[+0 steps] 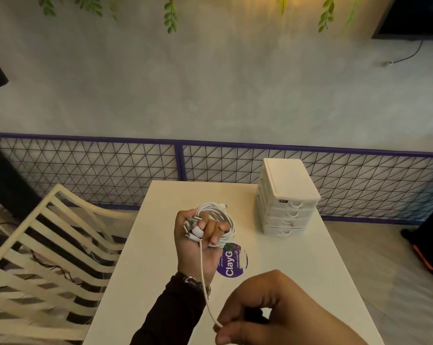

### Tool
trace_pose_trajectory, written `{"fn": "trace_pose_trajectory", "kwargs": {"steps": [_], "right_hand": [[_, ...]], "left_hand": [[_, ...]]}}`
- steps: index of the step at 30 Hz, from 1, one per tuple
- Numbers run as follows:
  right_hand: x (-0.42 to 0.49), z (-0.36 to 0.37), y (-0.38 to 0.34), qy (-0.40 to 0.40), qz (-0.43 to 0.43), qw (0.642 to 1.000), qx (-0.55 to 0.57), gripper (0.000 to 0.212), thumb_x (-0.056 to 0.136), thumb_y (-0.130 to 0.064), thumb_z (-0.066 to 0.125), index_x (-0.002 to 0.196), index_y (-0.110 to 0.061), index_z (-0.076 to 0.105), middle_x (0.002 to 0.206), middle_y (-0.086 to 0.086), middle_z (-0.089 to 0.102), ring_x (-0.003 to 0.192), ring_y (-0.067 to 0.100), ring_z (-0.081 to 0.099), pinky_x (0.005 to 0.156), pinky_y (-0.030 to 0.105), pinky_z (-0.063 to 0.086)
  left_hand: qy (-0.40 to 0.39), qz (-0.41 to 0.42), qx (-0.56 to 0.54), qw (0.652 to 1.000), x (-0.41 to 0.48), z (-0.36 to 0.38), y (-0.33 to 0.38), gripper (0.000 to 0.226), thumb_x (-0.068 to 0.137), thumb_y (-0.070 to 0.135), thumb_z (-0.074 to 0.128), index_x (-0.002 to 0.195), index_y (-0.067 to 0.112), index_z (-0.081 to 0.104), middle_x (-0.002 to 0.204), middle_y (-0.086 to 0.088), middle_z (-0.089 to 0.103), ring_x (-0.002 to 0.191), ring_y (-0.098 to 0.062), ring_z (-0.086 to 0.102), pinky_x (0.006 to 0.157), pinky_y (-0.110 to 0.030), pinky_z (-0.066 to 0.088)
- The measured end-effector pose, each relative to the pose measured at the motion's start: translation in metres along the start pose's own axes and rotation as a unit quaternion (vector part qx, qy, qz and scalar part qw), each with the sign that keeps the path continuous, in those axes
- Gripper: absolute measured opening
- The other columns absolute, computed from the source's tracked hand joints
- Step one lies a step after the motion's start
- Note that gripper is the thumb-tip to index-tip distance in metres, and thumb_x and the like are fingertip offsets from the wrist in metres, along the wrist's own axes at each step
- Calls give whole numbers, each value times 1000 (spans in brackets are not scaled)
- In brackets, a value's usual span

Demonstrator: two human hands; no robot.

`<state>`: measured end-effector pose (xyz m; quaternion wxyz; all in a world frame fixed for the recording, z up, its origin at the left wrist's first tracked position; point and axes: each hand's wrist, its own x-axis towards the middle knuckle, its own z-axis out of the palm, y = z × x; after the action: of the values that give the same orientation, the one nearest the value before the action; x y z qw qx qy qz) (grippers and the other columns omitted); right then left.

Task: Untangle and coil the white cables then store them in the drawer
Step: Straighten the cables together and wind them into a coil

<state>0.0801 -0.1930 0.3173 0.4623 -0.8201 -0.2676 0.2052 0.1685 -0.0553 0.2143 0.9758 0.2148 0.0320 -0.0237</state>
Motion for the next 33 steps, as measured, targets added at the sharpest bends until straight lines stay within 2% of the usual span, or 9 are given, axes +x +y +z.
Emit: {"fn": "trace_pose_trajectory", "kwargs": {"steps": [3,9,16,19,21,24,28,31,33], "right_hand": [[-1,1,0,-11,16,1000,24,10,80,-26,71,85,-18,76,60,-14,61,58,-4,55,60,1,40],[-9,-3,11,-3,10,1000,21,15,80,-34,69,73,-47,68,64,-23,61,60,0,52,65,8,41],[-14,0,22,24,12,1000,-7,10,80,-35,69,82,-45,72,63,-30,62,64,-2,57,65,7,41],[-10,12,37,-28,-27,998,-40,19,85,-28,64,87,-44,73,72,-37,61,73,-11,58,69,3,40],[-6,19,44,-59,-59,995,-54,18,89,-22,57,94,-25,74,82,-28,65,82,-14,56,75,3,36],[-2,24,49,-63,-119,986,-103,44,92,-50,45,94,-15,73,93,3,69,86,16,59,75,20,40],[-3,3,49,178,-243,945,-127,8,85,-26,66,85,-29,74,83,-11,56,74,5,50,65,17,40],[-3,-20,40,319,-234,917,-53,11,82,-23,62,84,-29,71,75,-13,57,66,9,55,59,18,41],[2,-25,37,355,-226,907,-29,11,84,-26,57,84,-32,66,77,-11,62,69,13,60,64,22,46]], "left_hand": [[-1,12,4,1000,1,1,3,38,75,31,40,41,15,42,27,3,28,32,-12,33,54,-22,46],[-33,-5,-10,999,-4,4,12,41,77,31,40,39,16,40,31,4,32,33,-10,36,55,-22,48],[12,23,-11,1000,-5,6,16,39,74,30,43,38,17,37,32,5,31,34,-10,36,64,-23,39],[39,22,-25,999,-4,5,12,37,72,30,43,37,17,37,29,4,30,34,-10,38,70,-24,39],[50,14,-50,997,-3,4,12,38,73,28,42,36,17,37,29,5,30,32,-9,39,70,-23,40],[35,0,-83,996,-2,2,14,38,74,27,42,37,17,37,27,6,29,29,-7,37,58,-20,46],[-24,-12,-67,997,-9,0,16,38,76,28,41,39,18,36,26,5,21,27,-8,29,49,-20,45],[-100,-34,-50,993,-15,0,14,42,81,28,38,41,16,41,33,6,16,30,-11,21,50,-21,45],[-176,-59,-60,981,-18,3,11,43,85,27,36,46,13,46,34,3,22,32,-13,25,55,-25,48]]}}
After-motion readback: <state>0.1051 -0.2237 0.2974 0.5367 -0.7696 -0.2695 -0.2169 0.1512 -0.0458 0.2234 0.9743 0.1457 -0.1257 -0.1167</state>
